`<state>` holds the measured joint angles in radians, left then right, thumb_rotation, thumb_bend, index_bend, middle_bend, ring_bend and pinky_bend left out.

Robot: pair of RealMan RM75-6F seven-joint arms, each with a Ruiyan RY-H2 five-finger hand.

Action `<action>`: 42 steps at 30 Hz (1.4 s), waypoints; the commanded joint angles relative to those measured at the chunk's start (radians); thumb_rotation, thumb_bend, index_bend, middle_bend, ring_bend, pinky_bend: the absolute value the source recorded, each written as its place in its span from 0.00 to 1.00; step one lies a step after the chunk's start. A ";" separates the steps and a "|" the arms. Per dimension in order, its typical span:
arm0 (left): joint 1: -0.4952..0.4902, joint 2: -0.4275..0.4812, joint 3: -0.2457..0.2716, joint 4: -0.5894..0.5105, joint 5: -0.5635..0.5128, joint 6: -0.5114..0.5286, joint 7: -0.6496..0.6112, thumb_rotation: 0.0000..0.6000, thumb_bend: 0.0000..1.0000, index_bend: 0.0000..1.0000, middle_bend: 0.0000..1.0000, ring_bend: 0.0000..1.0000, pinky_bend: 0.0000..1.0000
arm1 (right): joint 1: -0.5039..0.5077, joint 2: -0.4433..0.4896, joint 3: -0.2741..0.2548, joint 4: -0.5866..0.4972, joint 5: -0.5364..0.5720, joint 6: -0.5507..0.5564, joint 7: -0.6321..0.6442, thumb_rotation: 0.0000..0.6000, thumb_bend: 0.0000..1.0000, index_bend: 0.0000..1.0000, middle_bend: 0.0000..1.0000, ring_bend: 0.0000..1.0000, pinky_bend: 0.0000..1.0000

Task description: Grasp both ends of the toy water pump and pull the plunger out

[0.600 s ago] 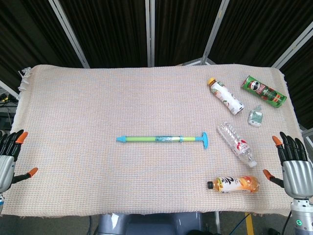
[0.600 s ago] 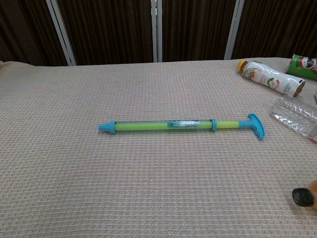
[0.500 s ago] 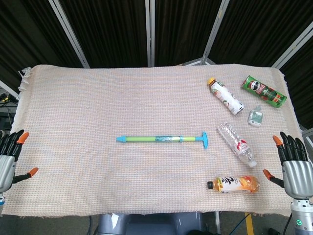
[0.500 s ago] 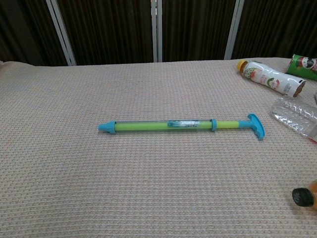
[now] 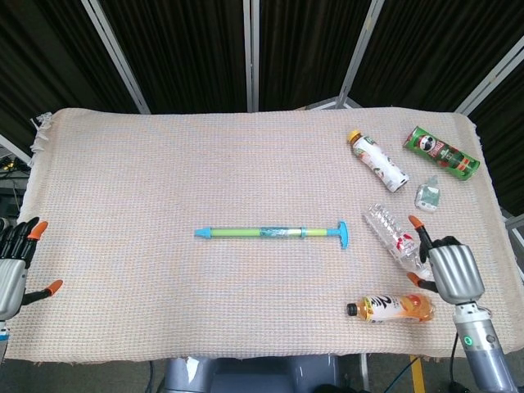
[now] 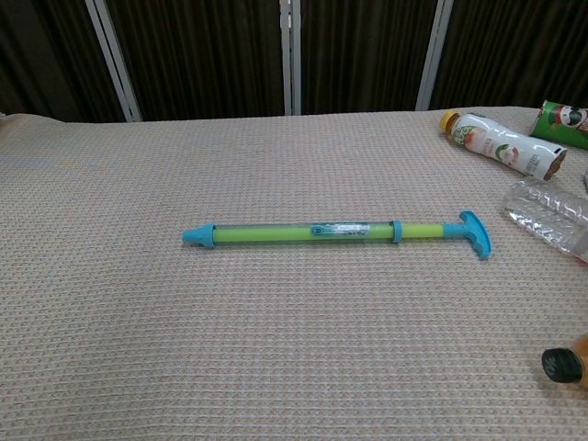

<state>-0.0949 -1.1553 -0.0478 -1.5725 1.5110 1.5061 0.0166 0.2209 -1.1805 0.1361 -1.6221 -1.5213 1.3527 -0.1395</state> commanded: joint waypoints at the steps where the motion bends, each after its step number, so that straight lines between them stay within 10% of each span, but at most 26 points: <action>1: -0.003 -0.007 -0.004 0.009 -0.021 -0.015 0.010 1.00 0.00 0.00 0.00 0.00 0.00 | 0.134 -0.006 0.062 -0.046 0.084 -0.185 0.010 1.00 0.00 0.16 0.99 1.00 1.00; 6: -0.004 -0.018 -0.010 0.025 -0.048 -0.030 0.025 1.00 0.00 0.00 0.00 0.00 0.00 | 0.316 -0.106 0.122 0.011 0.266 -0.426 -0.104 1.00 0.01 0.32 1.00 1.00 1.00; 15: -0.012 -0.027 -0.009 0.032 -0.061 -0.054 0.035 1.00 0.00 0.00 0.00 0.00 0.00 | 0.437 -0.266 0.131 0.134 0.515 -0.482 -0.276 1.00 0.17 0.40 1.00 1.00 1.00; 42: -0.029 -0.039 -0.014 0.041 -0.095 -0.094 0.059 1.00 0.00 0.00 0.00 0.00 0.00 | 0.545 -0.472 0.066 0.366 0.647 -0.471 -0.408 1.00 0.25 0.46 1.00 1.00 1.00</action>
<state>-0.1239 -1.1947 -0.0617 -1.5320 1.4154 1.4118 0.0753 0.7614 -1.6455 0.2053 -1.2636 -0.8772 0.8835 -0.5433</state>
